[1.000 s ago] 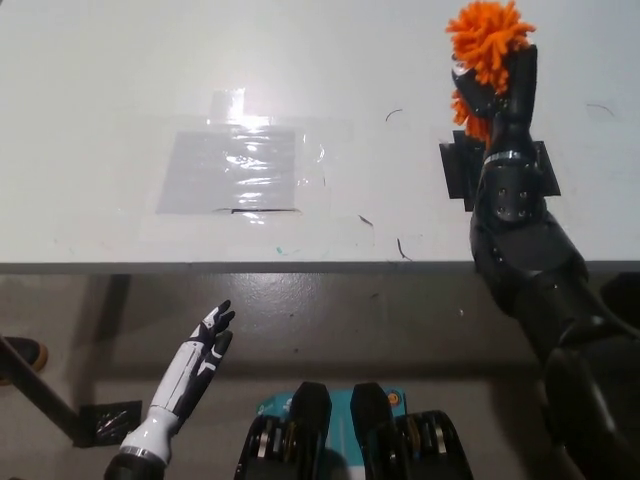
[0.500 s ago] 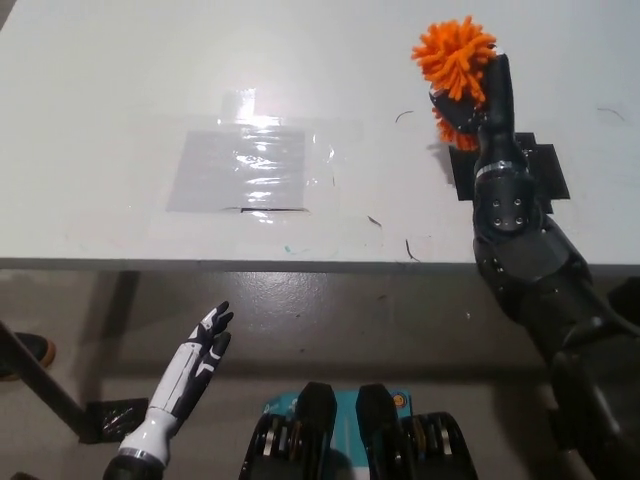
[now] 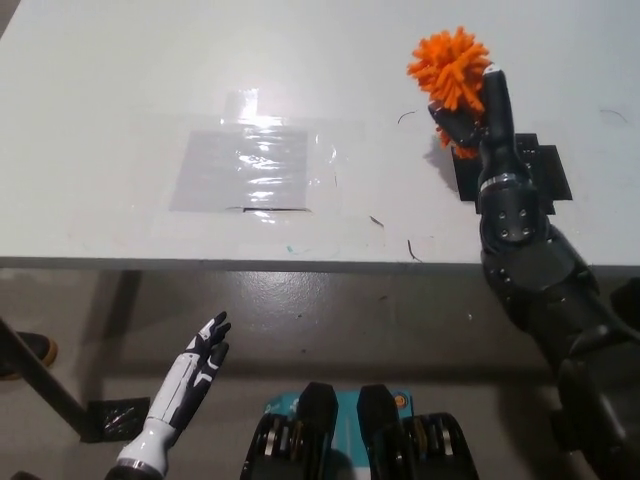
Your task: The robot uses it right hand to pick up an extended orange duster kept in the middle of the desk and presses its handle against the desk to collapse it
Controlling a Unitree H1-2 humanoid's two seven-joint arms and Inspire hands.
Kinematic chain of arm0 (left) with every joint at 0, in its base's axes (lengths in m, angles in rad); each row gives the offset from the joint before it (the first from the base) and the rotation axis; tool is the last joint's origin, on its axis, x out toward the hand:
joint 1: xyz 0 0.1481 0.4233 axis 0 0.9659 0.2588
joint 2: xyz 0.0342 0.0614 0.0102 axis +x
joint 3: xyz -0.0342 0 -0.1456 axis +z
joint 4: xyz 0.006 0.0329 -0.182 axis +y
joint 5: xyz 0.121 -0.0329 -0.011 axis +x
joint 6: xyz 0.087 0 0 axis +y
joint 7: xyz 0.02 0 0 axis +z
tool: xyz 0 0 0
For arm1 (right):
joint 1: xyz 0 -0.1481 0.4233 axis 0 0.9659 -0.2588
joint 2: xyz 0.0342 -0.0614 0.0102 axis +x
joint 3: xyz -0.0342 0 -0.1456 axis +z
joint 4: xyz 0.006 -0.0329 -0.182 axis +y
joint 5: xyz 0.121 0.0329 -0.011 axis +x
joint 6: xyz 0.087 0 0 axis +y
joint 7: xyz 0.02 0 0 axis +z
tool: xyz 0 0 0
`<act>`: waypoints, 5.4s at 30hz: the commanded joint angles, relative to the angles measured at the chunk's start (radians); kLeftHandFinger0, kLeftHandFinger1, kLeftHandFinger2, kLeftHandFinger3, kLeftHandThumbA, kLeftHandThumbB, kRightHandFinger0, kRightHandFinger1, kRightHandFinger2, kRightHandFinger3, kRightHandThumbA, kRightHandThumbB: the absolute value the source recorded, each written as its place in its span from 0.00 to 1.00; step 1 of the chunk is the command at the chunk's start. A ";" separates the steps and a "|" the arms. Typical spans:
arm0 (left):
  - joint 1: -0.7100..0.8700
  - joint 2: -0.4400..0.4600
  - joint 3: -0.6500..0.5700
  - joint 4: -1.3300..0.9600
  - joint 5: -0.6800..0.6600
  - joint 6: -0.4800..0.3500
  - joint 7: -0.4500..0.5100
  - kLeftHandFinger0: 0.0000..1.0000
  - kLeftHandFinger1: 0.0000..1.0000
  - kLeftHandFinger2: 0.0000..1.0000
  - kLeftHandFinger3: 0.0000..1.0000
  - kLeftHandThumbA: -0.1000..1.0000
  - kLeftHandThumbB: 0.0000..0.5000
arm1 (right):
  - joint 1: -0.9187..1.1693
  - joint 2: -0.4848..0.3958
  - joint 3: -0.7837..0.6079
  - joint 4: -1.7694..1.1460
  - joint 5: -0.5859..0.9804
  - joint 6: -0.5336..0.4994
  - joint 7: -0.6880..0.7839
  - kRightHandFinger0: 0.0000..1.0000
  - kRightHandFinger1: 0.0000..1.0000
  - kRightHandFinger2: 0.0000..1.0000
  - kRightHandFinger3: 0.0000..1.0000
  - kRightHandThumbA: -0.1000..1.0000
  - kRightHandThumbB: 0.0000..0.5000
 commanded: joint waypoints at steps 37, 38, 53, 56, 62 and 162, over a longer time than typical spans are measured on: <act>-0.006 0.024 0.010 -0.041 0.026 -0.040 0.047 1.00 1.00 1.00 1.00 1.00 1.00 | -0.245 -0.105 0.539 0.106 -0.378 0.502 0.454 1.00 1.00 1.00 1.00 0.84 1.00; -0.003 0.025 0.012 -0.041 0.027 -0.040 0.045 1.00 1.00 1.00 1.00 1.00 1.00 | -0.244 -0.108 0.541 0.104 -0.380 0.511 0.459 1.00 1.00 1.00 1.00 0.86 1.00; 0.001 0.024 0.011 -0.038 0.020 -0.040 0.040 1.00 1.00 1.00 1.00 1.00 1.00 | -0.130 -0.289 0.218 -0.619 -0.130 0.528 0.606 1.00 1.00 1.00 1.00 1.00 0.97; 0.001 0.025 0.008 -0.037 0.023 -0.040 0.044 1.00 1.00 1.00 1.00 1.00 1.00 | -0.112 -0.297 0.161 -0.726 -0.076 0.541 0.631 1.00 1.00 1.00 1.00 1.00 0.99; 0.000 0.025 0.004 -0.033 0.028 -0.040 0.046 1.00 1.00 1.00 1.00 1.00 1.00 | -0.097 -0.310 -0.051 -1.212 0.172 0.630 0.614 1.00 1.00 1.00 1.00 1.00 1.00; 0.134 0.027 0.073 -0.256 -0.125 -0.040 -0.069 1.00 1.00 1.00 1.00 1.00 1.00 | 1.206 0.012 0.026 -1.342 0.192 0.180 0.482 1.00 1.00 1.00 1.00 1.00 0.22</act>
